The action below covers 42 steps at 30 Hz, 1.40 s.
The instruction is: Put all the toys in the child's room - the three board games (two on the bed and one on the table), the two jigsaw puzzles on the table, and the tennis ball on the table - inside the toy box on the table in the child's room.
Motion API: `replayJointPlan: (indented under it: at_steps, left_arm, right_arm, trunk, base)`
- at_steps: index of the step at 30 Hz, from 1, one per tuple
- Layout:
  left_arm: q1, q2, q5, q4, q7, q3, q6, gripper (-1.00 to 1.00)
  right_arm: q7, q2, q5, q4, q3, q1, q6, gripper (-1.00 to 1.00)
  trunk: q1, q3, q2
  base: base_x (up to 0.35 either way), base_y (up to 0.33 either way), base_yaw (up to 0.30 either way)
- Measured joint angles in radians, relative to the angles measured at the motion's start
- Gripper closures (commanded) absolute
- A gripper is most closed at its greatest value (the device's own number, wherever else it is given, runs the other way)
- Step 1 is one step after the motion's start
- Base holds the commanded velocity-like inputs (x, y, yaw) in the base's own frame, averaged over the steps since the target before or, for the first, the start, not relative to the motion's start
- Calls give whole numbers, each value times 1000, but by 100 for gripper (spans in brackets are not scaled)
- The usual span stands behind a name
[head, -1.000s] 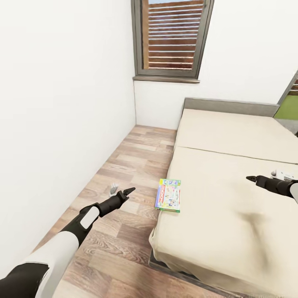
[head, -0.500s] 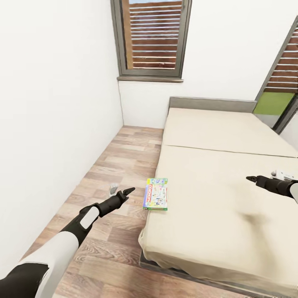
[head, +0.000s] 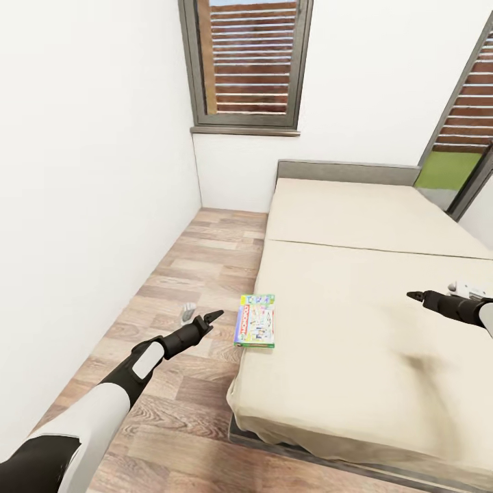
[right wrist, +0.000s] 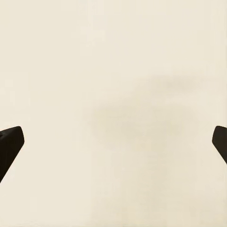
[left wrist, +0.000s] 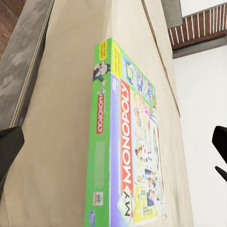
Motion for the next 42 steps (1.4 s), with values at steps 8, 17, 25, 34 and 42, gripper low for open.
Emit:
replayJointPlan:
  at_steps: [8, 17, 25, 34, 42]
  left_arm:
    - [0, 1, -1, 0, 0, 0, 0, -100]
    - [0, 1, -2, 1, 1, 0, -1, -100]
    - [0, 1, -3, 1, 2, 0, -1, -100]
    - [0, 2, -4, 2, 5, 1, -2, -100]
    - [1, 2, -4, 6, 9, 1, -2, -100]
  right_arm:
    - [0, 1, 0, 0, 1, 0, 0, -100]
    - [0, 1, 0, 0, 1, 0, 0, -100]
    - [0, 2, 0, 0, 1, 0, 0, -100]
    - [0, 2, 0, 0, 2, 0, 0, -100]
    - [0, 1, 0, 0, 2, 0, 0, -100]
  trunk:
    - [0, 0, 0]
    - [0, 0, 0]
    - [0, 0, 0]
    - [0, 0, 0]
    - [0, 0, 0]
  base:
    - [0, 0, -7]
    - [0, 0, -20]
    - [0, 0, -105]
    - [0, 0, -39]
    - [0, 0, -12]
